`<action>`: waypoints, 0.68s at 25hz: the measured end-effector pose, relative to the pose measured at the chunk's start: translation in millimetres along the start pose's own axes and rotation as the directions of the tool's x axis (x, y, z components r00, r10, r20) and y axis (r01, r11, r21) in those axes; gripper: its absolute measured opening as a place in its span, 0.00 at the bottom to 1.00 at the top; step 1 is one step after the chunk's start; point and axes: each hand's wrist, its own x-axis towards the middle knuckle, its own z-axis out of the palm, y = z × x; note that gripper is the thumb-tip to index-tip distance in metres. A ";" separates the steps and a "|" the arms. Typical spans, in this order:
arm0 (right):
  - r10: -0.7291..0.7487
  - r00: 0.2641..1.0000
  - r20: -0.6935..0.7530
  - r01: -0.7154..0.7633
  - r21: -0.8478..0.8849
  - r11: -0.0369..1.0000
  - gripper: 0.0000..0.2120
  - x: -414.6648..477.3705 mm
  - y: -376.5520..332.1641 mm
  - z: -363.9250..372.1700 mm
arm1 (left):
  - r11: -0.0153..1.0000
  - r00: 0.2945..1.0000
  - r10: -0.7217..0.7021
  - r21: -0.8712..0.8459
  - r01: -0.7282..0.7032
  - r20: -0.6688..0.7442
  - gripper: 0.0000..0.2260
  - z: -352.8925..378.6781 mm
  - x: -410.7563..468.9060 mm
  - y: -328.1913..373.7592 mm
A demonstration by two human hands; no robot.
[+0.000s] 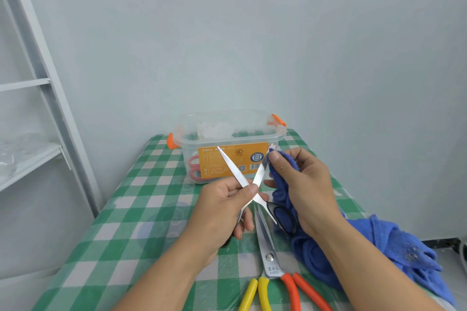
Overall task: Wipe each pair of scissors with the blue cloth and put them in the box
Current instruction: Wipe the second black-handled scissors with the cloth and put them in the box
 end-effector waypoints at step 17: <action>0.010 0.996 -0.084 -0.008 0.023 1.000 0.08 4.0 -6.8 0.8 | 0.992 0.997 0.029 0.120 -0.037 0.070 0.10 1.0 -4.3 3.8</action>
